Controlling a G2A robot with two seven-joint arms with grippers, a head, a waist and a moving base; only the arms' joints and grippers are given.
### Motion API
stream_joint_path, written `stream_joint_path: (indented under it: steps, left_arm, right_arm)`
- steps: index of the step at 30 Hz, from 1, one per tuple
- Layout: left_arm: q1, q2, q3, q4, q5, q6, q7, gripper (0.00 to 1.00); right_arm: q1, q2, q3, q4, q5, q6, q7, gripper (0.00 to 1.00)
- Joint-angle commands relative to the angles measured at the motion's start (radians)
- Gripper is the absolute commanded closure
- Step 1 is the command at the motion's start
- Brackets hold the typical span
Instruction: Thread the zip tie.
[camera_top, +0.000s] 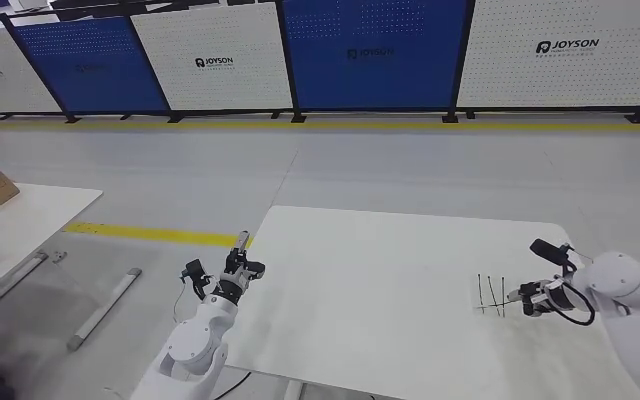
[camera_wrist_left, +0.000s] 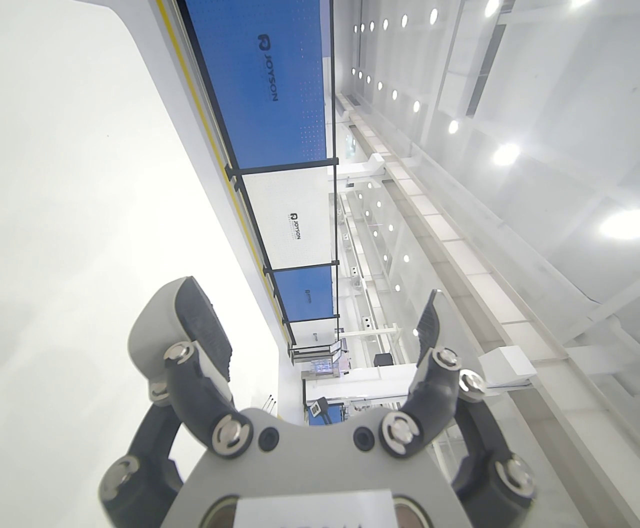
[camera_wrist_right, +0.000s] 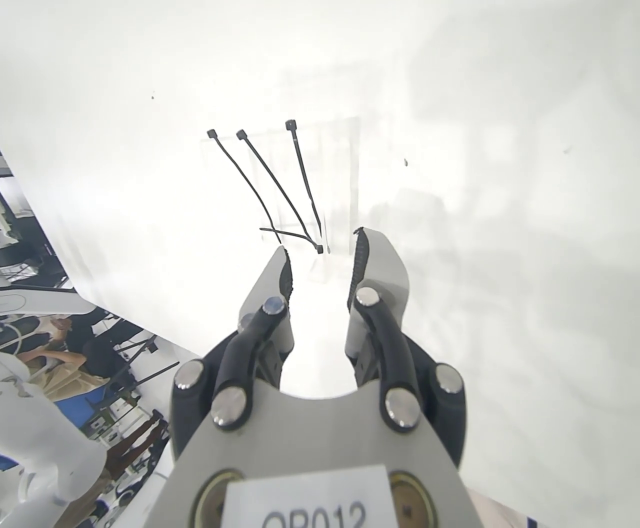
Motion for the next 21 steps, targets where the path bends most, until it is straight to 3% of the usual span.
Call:
stream_joint_path:
  steps: [1,21]
  left_arm:
    - [0.0,0.0,0.0,0.0,0.0,0.0,0.0,0.0]
    - [0.0,0.0,0.0,0.0,0.0,0.0,0.0,0.0]
  right_arm:
    - [0.007,-0.002,-0.007,0.009,0.002,0.001,-0.002,0.76]
    - [0.065,-0.022,-0.074,0.082,0.0,0.012,-0.006,0.84]
